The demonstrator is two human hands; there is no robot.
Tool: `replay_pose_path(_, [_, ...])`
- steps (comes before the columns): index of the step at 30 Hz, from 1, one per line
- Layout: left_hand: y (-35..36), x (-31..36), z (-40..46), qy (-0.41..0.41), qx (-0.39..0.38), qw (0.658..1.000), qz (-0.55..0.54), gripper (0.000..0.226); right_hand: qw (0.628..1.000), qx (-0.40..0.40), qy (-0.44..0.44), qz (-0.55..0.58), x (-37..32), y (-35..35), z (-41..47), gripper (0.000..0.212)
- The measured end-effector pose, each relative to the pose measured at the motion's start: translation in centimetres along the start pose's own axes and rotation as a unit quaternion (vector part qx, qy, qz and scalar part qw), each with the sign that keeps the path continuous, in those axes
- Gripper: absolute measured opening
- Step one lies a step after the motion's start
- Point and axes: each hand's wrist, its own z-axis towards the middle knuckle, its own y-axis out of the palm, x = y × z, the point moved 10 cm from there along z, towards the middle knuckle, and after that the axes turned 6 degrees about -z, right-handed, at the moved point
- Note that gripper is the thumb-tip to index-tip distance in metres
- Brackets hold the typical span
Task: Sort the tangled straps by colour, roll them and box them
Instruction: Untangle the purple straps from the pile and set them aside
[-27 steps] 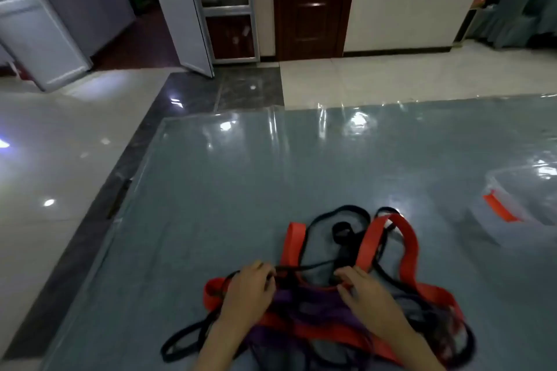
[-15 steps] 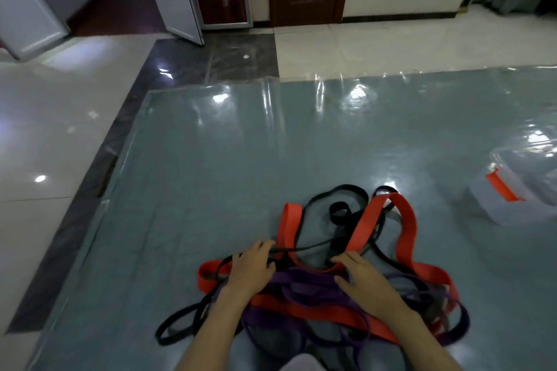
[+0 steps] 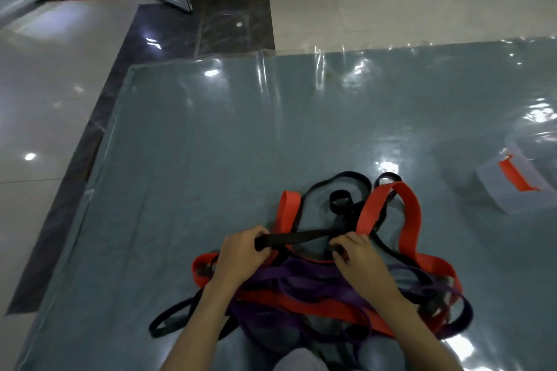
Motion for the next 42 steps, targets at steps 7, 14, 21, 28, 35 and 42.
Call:
replay_pose_path(7, [-1.1, 3.7, -0.2, 0.068, 0.009, 0.995, -0.076, 0.032, 0.994, -0.030, -0.092, 0.058, -4.5, 1.1, 2.6, 0.069])
replay_pose_path(14, [-0.8, -0.7, -2.5, 0.060, -0.008, 0.998, -0.001, 0.053, 0.988, -0.027, -0.033, 0.152, -4.2, 1.5, 3.6, 0.024])
replay_pose_path(21, [-4.2, -7.4, -6.0, -0.052, 0.132, 0.990, -0.018, 0.030, 0.951, 0.056, 0.042, 0.302, -2.1, -2.8, 4.4, 0.034])
replay_pose_path(28, [-5.6, -11.2, -9.4, -0.186, 0.213, 0.959, 0.015, 0.039, 0.949, 0.061, 0.118, 0.285, -0.6, -2.3, 3.2, 0.026])
replay_pose_path(35, [-5.2, -13.7, -10.9, -0.140, 0.073, 0.985, 0.068, 0.055, 0.975, 0.028, 0.135, 0.176, 1.6, -0.8, 0.7, 0.021])
replay_pose_path(42, [-3.7, -10.2, -11.9, -0.026, 0.042, 0.994, -0.102, 0.049, 0.979, -0.201, -0.012, 0.010, -1.8, 2.2, -1.8, 0.033])
